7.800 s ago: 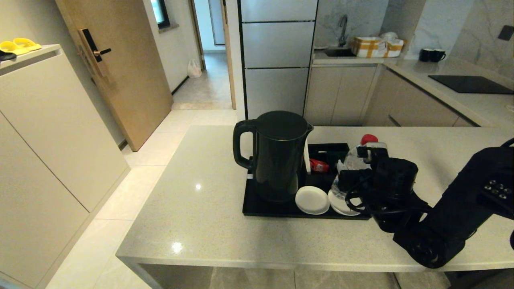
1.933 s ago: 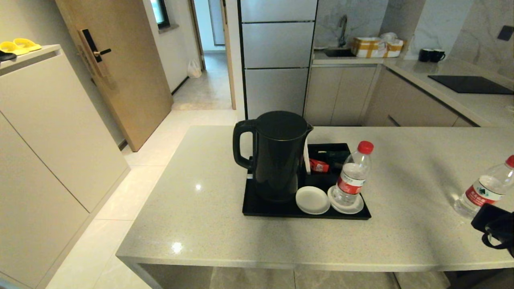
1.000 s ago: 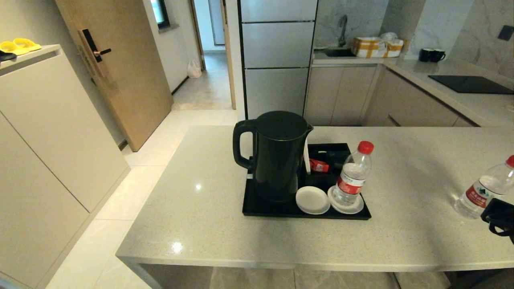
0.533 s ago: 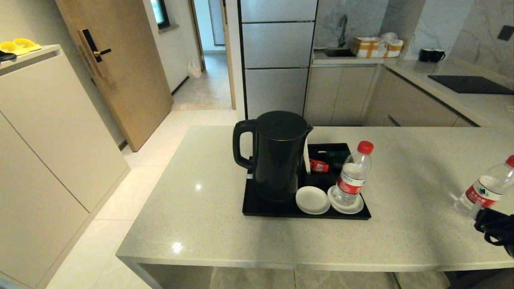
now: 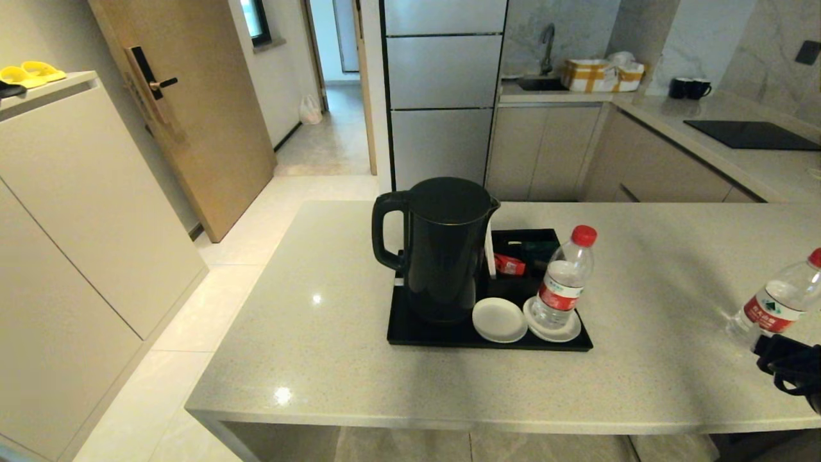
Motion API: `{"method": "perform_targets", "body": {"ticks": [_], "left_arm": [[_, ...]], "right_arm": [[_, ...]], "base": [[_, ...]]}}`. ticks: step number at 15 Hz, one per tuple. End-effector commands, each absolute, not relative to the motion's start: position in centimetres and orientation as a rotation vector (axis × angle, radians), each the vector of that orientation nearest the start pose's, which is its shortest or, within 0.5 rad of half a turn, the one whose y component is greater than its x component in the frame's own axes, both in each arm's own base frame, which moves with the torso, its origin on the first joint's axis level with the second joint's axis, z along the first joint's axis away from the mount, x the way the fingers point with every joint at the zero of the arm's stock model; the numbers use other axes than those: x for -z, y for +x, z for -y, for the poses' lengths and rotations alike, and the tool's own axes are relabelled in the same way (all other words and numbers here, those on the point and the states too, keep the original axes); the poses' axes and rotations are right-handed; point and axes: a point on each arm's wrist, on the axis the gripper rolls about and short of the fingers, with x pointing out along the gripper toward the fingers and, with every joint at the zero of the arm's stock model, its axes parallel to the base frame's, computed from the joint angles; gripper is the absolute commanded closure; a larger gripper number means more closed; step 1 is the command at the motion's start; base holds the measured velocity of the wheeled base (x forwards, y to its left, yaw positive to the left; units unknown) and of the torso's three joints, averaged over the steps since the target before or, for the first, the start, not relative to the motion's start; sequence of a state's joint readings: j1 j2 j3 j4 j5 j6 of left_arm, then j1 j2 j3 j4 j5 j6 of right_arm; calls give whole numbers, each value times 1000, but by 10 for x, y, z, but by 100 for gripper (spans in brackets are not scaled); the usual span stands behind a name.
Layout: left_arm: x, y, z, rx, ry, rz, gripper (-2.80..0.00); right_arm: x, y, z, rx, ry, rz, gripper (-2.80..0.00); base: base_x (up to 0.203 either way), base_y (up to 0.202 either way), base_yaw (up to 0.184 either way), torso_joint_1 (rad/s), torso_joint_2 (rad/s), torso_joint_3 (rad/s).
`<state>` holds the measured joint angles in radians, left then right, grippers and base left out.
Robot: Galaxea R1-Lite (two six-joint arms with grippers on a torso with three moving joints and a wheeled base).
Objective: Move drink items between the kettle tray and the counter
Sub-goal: Return the bottled water to its original position
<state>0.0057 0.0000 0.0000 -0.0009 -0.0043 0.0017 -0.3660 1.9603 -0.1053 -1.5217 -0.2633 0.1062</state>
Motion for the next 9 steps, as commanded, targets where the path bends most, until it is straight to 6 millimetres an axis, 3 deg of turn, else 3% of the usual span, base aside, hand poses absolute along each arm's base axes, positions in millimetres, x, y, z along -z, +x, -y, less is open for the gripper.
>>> {"method": "perform_targets", "body": {"ticks": [1,5,9], "left_arm": [[-75,-23,0,-3,2,0,0],[-75,-23,0,-2,2,0,0],[-75,-23,0,-2,2,0,0]], "right_arm": [[-62,214,88,633,115,-272,-280],[-62,219,92,640,112,-265,-280],[-54,241,111,672,92,-251,-280]], "base": [[0,0,0,0,0,0],[0,0,0,0,0,0],[0,0,0,0,0,0]]}}
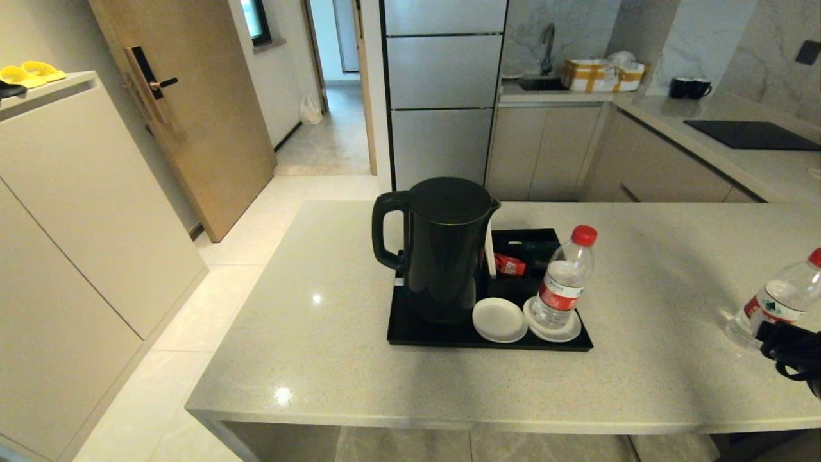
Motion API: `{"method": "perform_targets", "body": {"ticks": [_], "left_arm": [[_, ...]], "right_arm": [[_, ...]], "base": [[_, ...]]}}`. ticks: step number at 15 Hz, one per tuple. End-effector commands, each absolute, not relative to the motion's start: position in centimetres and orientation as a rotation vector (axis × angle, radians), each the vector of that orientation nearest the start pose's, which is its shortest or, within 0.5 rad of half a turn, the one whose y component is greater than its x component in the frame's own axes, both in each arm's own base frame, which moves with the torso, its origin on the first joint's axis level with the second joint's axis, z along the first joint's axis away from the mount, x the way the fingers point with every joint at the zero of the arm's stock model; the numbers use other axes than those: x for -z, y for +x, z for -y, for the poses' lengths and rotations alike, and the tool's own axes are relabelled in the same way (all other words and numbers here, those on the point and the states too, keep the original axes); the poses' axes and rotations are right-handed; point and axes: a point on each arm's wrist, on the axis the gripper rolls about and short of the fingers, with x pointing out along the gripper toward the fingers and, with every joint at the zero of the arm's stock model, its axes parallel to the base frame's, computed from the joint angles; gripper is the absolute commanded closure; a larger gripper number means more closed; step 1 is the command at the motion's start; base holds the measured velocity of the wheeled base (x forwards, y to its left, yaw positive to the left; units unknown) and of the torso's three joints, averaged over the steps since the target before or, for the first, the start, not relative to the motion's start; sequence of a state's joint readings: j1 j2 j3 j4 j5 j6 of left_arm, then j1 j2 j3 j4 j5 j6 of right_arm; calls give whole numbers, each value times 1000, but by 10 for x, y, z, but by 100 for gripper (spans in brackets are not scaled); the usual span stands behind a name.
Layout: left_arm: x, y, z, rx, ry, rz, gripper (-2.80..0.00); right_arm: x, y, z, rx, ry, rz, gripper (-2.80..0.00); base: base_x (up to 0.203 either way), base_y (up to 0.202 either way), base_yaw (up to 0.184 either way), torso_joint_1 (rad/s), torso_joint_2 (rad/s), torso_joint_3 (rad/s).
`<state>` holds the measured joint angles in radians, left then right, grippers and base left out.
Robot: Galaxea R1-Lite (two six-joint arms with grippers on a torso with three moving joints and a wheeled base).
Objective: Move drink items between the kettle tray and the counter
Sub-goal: Return the bottled water to its original position
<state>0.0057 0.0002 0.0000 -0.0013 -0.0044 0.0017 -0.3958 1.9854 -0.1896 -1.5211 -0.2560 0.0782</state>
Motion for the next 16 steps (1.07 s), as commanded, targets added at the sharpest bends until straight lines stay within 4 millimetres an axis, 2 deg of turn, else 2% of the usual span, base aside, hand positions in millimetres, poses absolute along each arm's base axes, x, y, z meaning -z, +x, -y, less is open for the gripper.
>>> {"method": "perform_targets", "body": {"ticks": [1,4,8,12,16], "left_arm": [[-75,-23,0,-3,2,0,0],[-75,-23,0,-2,2,0,0],[-75,-23,0,-2,2,0,0],[-75,-23,0,-2,2,0,0],[-75,-23,0,-2,2,0,0]], "right_arm": [[-54,243,115,682,85,-248,-280],[-49,256,126,699,76,-230,-280],[-45,270,133,696,70,-216,-280],[-50,291,142,696,55,-169,-280],[-49,309,149,692,57,-193,-280]], "base": [[0,0,0,0,0,0],[0,0,0,0,0,0],[0,0,0,0,0,0],[0,0,0,0,0,0],[0,0,0,0,0,0]]}}
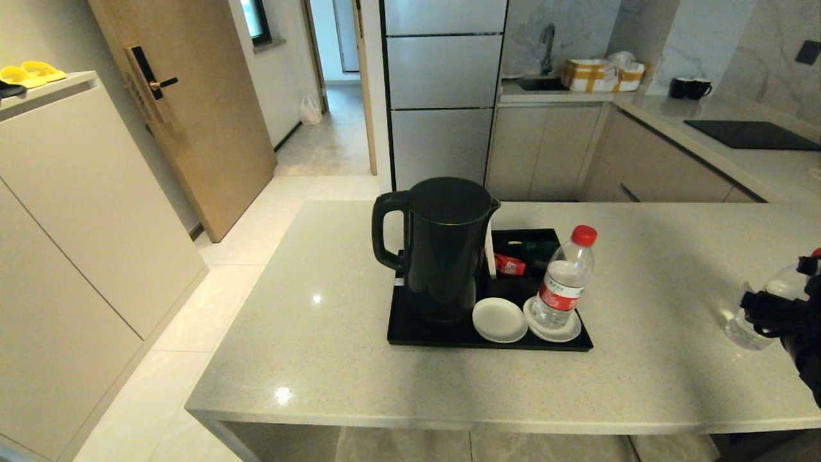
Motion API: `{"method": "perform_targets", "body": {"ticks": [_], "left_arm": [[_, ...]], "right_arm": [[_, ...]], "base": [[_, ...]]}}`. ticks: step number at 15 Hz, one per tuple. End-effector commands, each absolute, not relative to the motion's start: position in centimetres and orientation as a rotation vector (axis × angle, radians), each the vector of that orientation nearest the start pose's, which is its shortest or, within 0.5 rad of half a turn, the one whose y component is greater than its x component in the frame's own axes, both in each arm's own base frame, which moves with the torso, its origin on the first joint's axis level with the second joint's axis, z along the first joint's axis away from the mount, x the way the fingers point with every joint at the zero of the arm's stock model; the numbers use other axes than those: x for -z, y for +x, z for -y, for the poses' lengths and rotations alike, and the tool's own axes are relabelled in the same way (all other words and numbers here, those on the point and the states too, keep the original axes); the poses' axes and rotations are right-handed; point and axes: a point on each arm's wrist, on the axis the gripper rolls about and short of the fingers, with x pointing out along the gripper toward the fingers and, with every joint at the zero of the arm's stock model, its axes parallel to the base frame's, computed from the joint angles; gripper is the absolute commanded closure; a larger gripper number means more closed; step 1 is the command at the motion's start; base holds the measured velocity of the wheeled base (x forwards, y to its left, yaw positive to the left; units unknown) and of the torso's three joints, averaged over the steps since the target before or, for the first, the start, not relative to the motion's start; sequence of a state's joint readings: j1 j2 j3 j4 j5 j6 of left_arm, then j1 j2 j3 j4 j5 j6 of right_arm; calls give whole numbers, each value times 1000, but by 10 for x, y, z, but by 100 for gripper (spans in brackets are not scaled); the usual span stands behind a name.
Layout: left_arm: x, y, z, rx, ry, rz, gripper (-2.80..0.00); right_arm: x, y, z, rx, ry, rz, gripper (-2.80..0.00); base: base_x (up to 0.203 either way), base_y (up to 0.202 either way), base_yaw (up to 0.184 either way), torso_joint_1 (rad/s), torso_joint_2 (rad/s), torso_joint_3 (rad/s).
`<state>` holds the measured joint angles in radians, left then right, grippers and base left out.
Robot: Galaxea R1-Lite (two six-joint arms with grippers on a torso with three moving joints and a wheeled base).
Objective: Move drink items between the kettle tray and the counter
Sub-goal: Return the bottled water to its original position
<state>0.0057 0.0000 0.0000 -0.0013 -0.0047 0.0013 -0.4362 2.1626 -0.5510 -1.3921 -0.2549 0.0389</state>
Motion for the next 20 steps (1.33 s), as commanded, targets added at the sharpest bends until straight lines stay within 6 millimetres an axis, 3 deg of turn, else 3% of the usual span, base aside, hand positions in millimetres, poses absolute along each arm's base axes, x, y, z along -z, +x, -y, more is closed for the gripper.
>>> {"method": "perform_targets", "body": {"ticks": [1,5,6,15,18,20], "left_arm": [[-75,-23,0,-2,2,0,0],[-75,-23,0,-2,2,0,0],[-75,-23,0,-2,2,0,0],[-75,-23,0,-2,2,0,0],[-75,-23,0,-3,2,0,0],[-75,-23,0,-2,2,0,0]], "right_arm": [[-47,312,150,690,57,-196,-280],[-38,320,146,670,55,-216,-280],[-38,320,145,667,52,-219,0],[-47,316,141,661,51,-220,0],[-65,308,138,658,53,-220,0],[-98,297,128,636,58,-187,0]], "base": [[0,0,0,0,0,0],[0,0,0,0,0,0],[0,0,0,0,0,0],[0,0,0,0,0,0],[0,0,0,0,0,0],[0,0,0,0,0,0]]}}
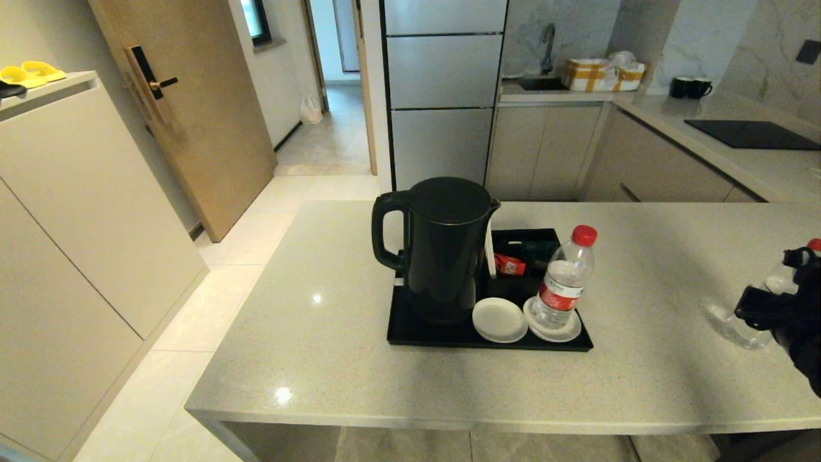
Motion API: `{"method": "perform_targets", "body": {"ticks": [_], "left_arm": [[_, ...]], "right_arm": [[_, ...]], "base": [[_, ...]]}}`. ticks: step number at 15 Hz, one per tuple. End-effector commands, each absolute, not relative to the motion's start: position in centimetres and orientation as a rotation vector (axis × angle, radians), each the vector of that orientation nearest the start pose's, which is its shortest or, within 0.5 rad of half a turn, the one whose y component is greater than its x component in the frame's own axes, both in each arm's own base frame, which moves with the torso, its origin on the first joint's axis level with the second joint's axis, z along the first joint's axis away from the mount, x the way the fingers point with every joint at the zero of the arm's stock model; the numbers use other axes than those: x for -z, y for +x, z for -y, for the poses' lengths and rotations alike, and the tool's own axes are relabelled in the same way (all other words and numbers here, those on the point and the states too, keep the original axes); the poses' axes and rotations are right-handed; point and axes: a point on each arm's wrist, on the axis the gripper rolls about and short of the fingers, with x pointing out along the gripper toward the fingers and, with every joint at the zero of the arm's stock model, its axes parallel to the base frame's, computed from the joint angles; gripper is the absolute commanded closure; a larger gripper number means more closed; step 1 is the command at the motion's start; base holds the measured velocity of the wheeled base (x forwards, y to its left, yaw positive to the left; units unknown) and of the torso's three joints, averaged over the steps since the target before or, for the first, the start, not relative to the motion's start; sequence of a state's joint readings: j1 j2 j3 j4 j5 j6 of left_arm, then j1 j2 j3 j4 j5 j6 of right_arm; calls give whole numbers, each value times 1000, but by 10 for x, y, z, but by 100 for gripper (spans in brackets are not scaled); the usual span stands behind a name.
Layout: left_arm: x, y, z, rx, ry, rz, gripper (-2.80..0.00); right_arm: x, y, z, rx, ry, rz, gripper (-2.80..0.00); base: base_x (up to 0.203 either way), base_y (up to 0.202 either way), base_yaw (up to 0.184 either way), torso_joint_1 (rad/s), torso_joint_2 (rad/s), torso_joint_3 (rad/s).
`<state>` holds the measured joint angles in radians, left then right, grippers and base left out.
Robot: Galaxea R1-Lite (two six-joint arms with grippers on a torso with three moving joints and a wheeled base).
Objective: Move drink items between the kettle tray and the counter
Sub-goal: Return the bottled water to its original position
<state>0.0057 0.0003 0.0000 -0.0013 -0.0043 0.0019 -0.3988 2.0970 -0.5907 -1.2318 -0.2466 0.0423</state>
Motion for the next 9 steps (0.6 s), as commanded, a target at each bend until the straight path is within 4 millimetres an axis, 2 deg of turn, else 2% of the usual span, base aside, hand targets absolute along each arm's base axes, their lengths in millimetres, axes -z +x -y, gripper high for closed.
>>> {"method": "perform_targets", "body": {"ticks": [1,3,5,7,9], "left_arm": [[-75,-23,0,-2,2,0,0],[-76,-23,0,-2,2,1,0],[-75,-23,0,-2,2,0,0],[-75,-23,0,-2,2,0,0],[-75,-23,0,-2,2,0,0]], "right_arm": [[-114,291,120,616,63,-178,0],[-164,266,94,551,80,-127,0],[-205,235,57,447,108,-123,0],[-232,205,11,290,130,-179,0],[-247,183,-23,181,144,-230,0]], "base": [[0,0,0,0,0,0],[0,0,0,0,0,0],[0,0,0,0,0,0],[0,0,0,0,0,0],[0,0,0,0,0,0]]}}
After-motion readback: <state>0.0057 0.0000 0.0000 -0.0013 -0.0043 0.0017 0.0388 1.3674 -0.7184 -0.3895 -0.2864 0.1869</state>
